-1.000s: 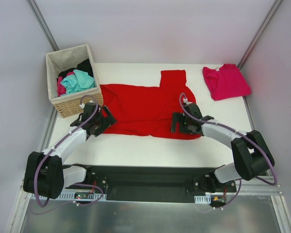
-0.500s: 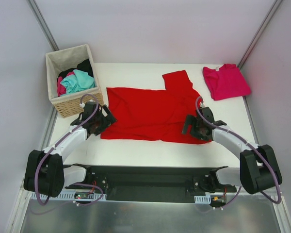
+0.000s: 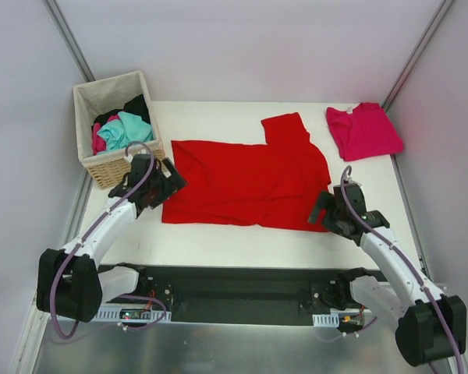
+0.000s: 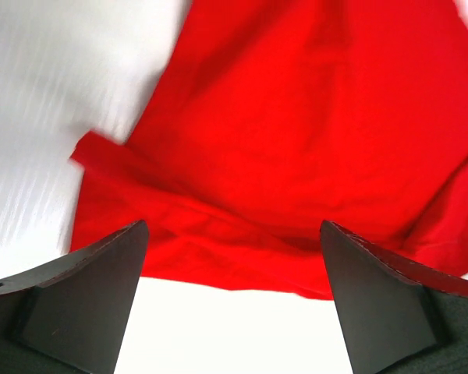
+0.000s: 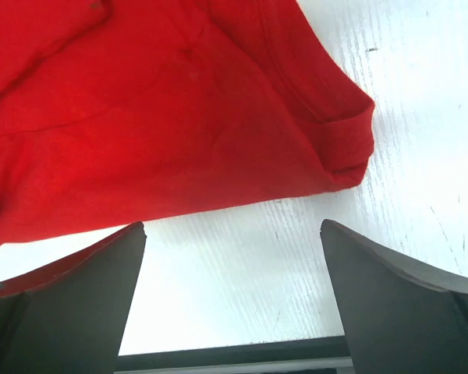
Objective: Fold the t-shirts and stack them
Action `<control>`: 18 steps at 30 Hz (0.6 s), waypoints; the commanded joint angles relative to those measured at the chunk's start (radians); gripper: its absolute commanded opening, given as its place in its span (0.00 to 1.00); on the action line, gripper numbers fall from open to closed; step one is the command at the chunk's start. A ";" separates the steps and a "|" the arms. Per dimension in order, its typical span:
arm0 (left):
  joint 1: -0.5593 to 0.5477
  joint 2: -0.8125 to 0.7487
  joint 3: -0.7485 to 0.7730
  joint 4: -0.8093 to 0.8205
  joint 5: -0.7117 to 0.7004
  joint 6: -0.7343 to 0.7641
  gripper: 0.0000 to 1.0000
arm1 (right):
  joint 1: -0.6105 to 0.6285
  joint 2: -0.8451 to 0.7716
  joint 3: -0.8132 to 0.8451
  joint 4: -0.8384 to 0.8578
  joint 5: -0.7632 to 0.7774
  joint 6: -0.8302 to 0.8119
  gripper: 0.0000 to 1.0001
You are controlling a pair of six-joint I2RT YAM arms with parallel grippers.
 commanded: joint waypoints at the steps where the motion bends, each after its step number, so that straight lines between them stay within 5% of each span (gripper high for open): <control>1: 0.001 0.043 0.201 0.009 0.012 0.071 0.92 | -0.008 -0.072 0.089 -0.072 0.000 -0.013 1.00; 18: -0.042 0.855 0.977 0.082 0.352 0.014 0.91 | 0.000 -0.130 0.055 -0.024 -0.059 -0.031 1.00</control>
